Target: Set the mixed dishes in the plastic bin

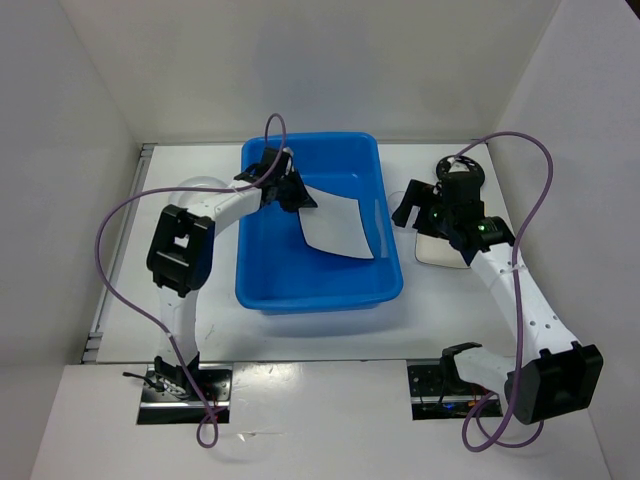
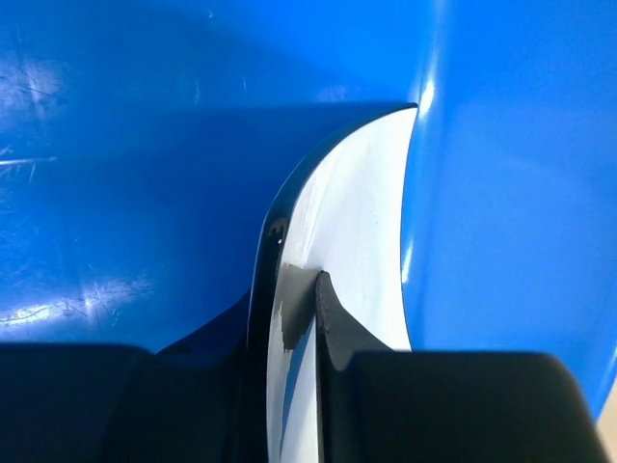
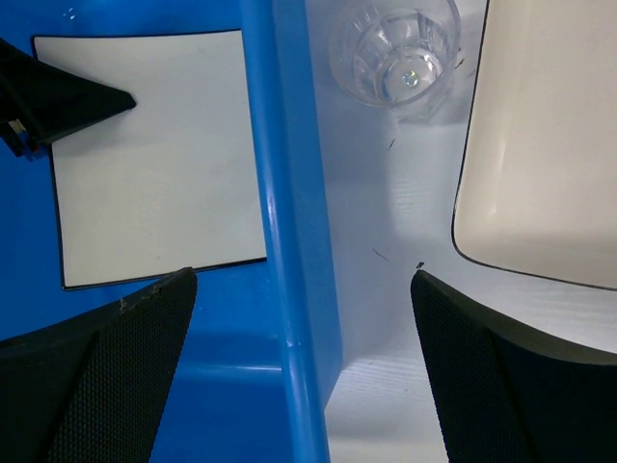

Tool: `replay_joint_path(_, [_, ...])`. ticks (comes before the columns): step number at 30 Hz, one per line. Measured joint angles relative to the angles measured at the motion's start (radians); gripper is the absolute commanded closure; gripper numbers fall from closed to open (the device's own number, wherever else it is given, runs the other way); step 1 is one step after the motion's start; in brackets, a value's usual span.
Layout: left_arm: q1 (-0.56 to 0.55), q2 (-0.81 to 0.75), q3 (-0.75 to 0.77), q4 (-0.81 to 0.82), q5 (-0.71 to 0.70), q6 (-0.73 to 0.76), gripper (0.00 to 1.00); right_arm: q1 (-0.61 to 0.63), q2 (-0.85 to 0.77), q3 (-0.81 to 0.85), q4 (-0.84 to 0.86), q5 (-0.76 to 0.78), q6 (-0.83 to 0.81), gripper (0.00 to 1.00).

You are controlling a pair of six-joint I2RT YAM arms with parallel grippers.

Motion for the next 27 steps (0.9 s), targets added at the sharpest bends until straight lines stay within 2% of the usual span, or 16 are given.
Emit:
replay_joint_path(4, [-0.006, 0.003, 0.011, -0.013, -0.024, 0.017, 1.0, 0.0, -0.002, -0.005, 0.0, 0.0, 0.0, 0.04])
replay_joint_path(5, [-0.007, 0.004, 0.011, -0.014, -0.031, 0.018, 0.94, 0.0, -0.002, -0.005, 0.001, 0.0, 0.0, 0.04])
replay_joint_path(8, [-0.007, 0.007, 0.011, -0.014, -0.047, 0.019, 0.88, 0.0, -0.003, -0.006, 0.001, 0.0, 0.0, 0.04])
replay_joint_path(9, [-0.007, 0.01, 0.011, -0.013, -0.052, 0.019, 0.82, 0.0, -0.003, -0.007, 0.001, 0.0, 0.0, 0.04])
replay_joint_path(12, [-0.007, 0.014, 0.007, -0.008, -0.062, 0.019, 0.79, 0.0, -0.005, -0.014, 0.0, 0.001, 0.0, 0.04])
replay_joint_path(15, [-0.007, 0.018, 0.002, -0.004, -0.074, 0.019, 0.64, 0.0, -0.005, -0.02, 0.0, 0.001, -0.001, 0.04])
replay_joint_path(20, [-0.003, 0.039, 0.0, -0.002, -0.104, 0.026, 0.58, 0.0, -0.006, -0.02, 0.001, 0.002, -0.006, 0.02])
replay_joint_path(27, [0.008, 0.072, 0.024, -0.027, -0.178, 0.052, 0.58, 0.0, -0.006, -0.02, 0.001, 0.012, -0.023, 0.02])
